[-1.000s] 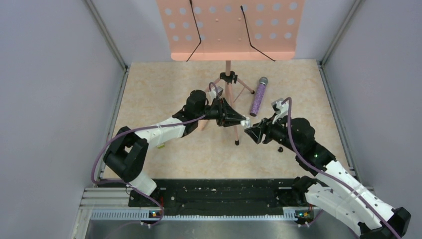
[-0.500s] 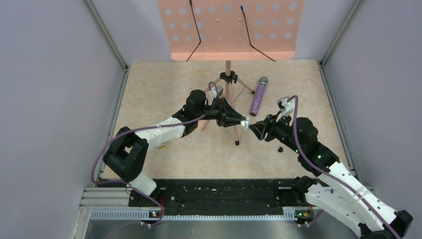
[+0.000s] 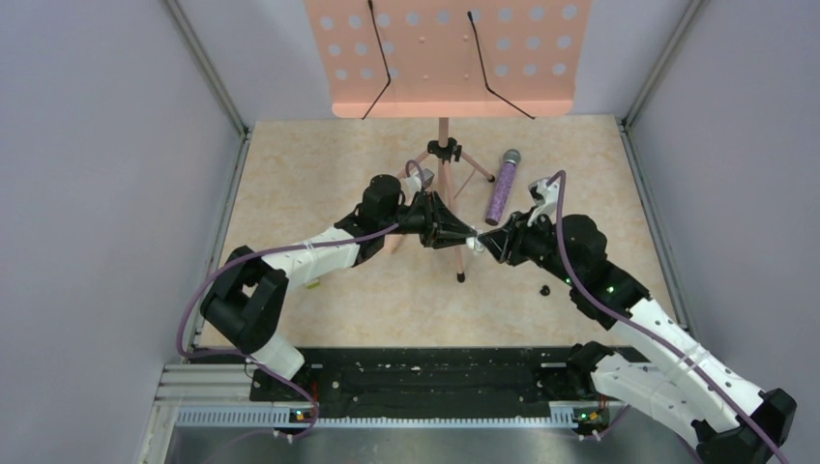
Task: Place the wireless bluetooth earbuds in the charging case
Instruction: Insert the left earbud into the left side groove of the charging case.
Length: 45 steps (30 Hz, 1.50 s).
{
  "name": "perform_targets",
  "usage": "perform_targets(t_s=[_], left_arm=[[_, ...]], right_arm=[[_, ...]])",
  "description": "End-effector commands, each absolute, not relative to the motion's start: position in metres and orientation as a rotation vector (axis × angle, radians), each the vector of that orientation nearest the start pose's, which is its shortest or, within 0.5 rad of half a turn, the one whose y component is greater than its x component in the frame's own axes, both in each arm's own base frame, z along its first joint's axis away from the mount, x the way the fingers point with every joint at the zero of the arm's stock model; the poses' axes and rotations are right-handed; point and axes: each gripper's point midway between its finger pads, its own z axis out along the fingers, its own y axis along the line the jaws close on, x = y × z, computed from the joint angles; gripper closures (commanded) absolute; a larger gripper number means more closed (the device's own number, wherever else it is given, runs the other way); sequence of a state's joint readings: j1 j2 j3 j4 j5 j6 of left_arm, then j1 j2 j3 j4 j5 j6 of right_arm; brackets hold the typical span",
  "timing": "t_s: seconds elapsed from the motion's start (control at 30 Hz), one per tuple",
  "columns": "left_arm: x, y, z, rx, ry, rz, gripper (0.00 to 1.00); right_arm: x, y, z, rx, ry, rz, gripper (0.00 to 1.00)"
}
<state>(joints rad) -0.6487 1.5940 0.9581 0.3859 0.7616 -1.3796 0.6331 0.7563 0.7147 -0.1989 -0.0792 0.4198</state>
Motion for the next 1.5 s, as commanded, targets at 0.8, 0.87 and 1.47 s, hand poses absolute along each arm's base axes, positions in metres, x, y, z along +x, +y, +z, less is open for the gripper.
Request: perform_targets(t_s=[0.8, 0.87, 1.47], left_arm=[[0.247, -0.372, 0.261, -0.063, 2.222, -1.963, 1.0], [0.247, -0.372, 0.262, -0.062, 2.219, -1.963, 1.0], [0.249, -0.368, 0.263, -0.072, 2.21, -1.957, 1.0]], right_arm=[[0.22, 0.23, 0.258, -0.348, 1.839, 0.934, 0.66], [0.218, 0.23, 0.257, -0.353, 1.843, 0.94, 0.67], [0.207, 0.229, 0.247, -0.37, 1.886, 0.967, 0.75]])
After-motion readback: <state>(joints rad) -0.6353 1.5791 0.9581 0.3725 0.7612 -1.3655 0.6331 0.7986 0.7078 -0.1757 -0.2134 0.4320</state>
